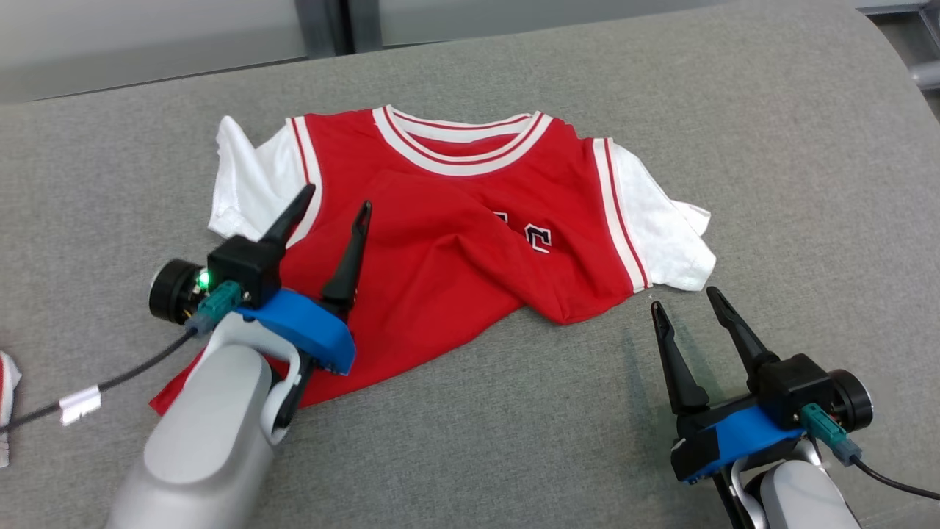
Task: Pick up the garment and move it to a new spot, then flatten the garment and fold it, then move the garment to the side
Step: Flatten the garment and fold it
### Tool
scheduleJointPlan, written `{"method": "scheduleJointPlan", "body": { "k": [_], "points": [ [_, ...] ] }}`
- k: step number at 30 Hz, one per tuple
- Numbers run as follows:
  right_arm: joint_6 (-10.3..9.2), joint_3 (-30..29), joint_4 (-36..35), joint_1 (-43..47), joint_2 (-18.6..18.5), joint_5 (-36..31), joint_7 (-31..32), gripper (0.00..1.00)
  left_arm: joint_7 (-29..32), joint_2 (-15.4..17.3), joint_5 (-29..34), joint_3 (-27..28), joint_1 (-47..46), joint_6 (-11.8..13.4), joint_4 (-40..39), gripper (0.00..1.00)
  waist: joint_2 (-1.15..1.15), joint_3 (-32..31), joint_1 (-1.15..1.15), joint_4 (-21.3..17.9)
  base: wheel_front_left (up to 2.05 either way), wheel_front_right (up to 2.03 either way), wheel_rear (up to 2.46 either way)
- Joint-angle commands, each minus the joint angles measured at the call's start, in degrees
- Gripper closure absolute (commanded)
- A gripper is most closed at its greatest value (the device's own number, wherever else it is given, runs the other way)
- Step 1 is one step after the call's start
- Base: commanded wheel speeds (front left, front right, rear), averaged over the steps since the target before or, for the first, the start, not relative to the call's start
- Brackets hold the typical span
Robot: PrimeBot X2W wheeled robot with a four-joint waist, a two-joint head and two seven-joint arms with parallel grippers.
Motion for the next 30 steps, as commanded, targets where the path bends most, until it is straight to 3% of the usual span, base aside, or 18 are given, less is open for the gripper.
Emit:
{"method": "scheduleJointPlan", "body": {
  "k": [1, 9, 19, 30],
  "points": [
    [0.01, 0.7, -0.7, 0.5, -0.1, 0.5, -0.3, 0.0, 0.9, 0.8, -1.0, -1.1, -3.5, -0.1, 1.7, 0.0, 0.0, 0.6, 0.0, -0.9, 0.0, 0.0, 0.0],
    [0.01, 1.2, -1.3, 1.2, -0.1, 1.5, -0.3, 0.0, 10.6, 3.2, -6.8, -6.3, -13.1, -0.1, 8.6, 0.0, 0.0, 2.5, 0.0, -3.2, 0.0, 0.0, 0.0],
    [0.01, 2.9, -0.9, 0.4, -0.1, 2.5, -0.3, 0.0, 22.3, 3.9, -14.2, -14.3, -18.0, -0.1, 9.7, 0.0, 0.0, 3.2, 0.0, -3.9, 0.0, 0.0, 0.0],
    [0.01, 3.7, -0.6, 0.4, -0.1, 2.8, -0.3, 0.0, 26.7, 4.9, -16.9, -17.3, -18.7, -0.1, 12.4, 0.0, 0.0, 4.1, 0.0, -5.6, 0.0, 0.0, 0.0]
  ]
}}
